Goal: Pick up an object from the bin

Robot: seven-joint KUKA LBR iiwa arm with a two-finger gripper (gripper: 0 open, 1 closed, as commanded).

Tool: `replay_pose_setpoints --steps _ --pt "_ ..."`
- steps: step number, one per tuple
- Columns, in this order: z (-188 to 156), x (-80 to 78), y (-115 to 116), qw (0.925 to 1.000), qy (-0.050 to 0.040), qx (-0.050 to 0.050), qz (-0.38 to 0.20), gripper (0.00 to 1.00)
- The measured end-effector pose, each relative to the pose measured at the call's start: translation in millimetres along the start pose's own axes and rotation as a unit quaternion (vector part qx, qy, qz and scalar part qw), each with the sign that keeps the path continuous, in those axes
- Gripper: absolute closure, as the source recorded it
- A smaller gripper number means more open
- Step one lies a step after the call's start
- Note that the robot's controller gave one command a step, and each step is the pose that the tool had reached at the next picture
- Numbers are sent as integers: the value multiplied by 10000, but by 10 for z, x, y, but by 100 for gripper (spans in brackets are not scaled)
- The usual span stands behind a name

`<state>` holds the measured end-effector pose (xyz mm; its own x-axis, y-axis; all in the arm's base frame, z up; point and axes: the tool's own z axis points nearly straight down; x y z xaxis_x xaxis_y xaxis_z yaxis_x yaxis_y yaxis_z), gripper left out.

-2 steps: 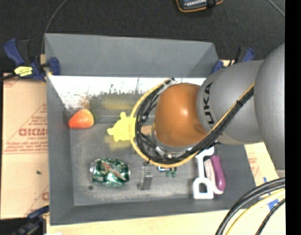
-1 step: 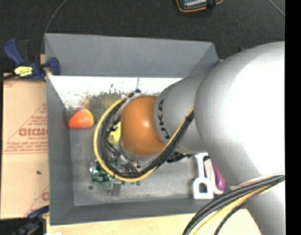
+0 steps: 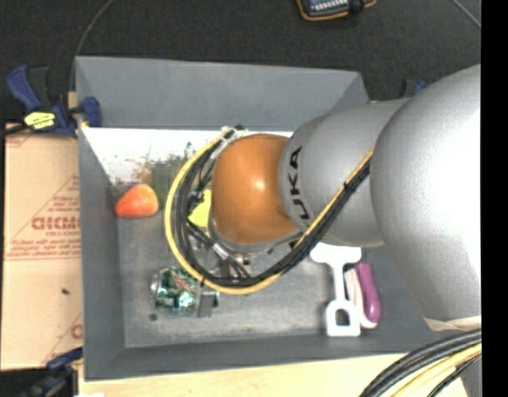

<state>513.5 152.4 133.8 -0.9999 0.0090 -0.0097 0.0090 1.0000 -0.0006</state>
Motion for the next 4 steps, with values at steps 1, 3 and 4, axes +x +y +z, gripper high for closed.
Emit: replay_pose_setpoints --steps 1,3,4 --pt "338 50 -143 9999 70 6 120 0" --pt "638 82 -40 9973 94 9 728 100" --pt "638 82 -40 9973 94 9 730 100"
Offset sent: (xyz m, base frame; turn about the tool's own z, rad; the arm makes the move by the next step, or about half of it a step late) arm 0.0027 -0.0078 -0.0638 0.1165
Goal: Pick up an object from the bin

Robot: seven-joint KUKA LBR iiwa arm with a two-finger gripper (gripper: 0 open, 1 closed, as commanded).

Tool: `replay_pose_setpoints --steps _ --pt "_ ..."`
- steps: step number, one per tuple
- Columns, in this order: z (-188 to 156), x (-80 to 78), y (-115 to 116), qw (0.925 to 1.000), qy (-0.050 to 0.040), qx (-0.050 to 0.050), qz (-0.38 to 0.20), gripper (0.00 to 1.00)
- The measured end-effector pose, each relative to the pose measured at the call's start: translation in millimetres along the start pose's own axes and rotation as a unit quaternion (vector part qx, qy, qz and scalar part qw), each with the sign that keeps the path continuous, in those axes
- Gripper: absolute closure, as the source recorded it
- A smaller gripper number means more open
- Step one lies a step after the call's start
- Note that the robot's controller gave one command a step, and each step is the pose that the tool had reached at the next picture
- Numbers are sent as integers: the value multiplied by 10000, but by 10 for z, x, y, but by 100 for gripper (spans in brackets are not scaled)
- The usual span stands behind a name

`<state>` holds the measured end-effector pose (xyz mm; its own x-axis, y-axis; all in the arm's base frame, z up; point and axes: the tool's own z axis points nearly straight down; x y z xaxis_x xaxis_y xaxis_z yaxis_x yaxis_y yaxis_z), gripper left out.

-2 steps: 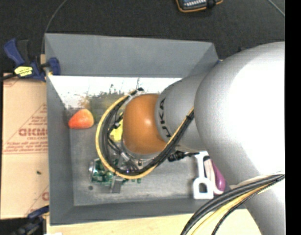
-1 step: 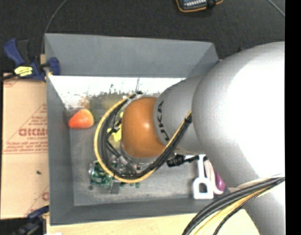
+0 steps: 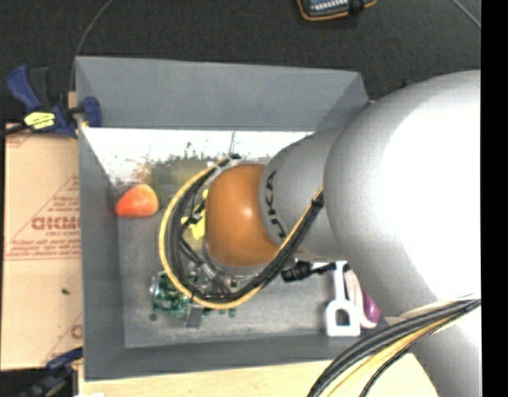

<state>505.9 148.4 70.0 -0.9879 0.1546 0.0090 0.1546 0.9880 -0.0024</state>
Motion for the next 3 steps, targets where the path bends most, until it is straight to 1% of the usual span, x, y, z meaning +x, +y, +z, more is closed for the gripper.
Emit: replay_pose_setpoints --steps 1,2,3 --pt "-133 15 -9 10000 9 3 2 100" --pt "-385 1 -9 10000 -14 -8 -1 100" --pt "-573 -1 -13 10000 -16 -11 -3 100"
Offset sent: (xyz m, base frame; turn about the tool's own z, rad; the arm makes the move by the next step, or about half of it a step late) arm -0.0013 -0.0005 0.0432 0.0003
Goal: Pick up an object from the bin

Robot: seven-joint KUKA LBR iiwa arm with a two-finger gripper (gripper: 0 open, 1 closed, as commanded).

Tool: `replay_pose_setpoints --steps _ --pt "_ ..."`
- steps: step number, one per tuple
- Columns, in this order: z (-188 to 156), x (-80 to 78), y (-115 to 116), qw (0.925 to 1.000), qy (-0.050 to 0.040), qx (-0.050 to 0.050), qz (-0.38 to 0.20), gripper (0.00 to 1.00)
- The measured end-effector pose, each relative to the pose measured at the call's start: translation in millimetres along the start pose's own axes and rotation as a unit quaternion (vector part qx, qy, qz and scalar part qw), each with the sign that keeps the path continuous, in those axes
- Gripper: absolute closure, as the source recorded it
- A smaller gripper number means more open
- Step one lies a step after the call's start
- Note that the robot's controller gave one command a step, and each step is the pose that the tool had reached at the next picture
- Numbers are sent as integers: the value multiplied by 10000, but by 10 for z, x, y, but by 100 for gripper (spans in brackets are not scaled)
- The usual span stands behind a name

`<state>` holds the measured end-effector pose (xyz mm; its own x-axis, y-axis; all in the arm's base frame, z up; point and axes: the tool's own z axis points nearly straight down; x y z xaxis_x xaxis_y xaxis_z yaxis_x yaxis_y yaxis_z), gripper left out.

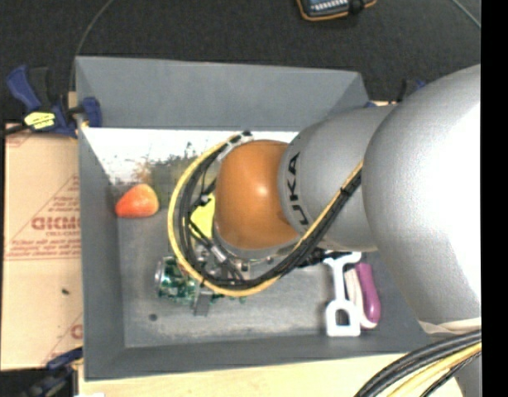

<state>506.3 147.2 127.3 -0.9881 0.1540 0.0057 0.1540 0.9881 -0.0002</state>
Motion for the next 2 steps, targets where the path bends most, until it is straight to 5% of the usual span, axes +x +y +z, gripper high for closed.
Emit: replay_pose_setpoints --steps 2 --pt "-295 0 -3 10000 0 -1 -10 100"
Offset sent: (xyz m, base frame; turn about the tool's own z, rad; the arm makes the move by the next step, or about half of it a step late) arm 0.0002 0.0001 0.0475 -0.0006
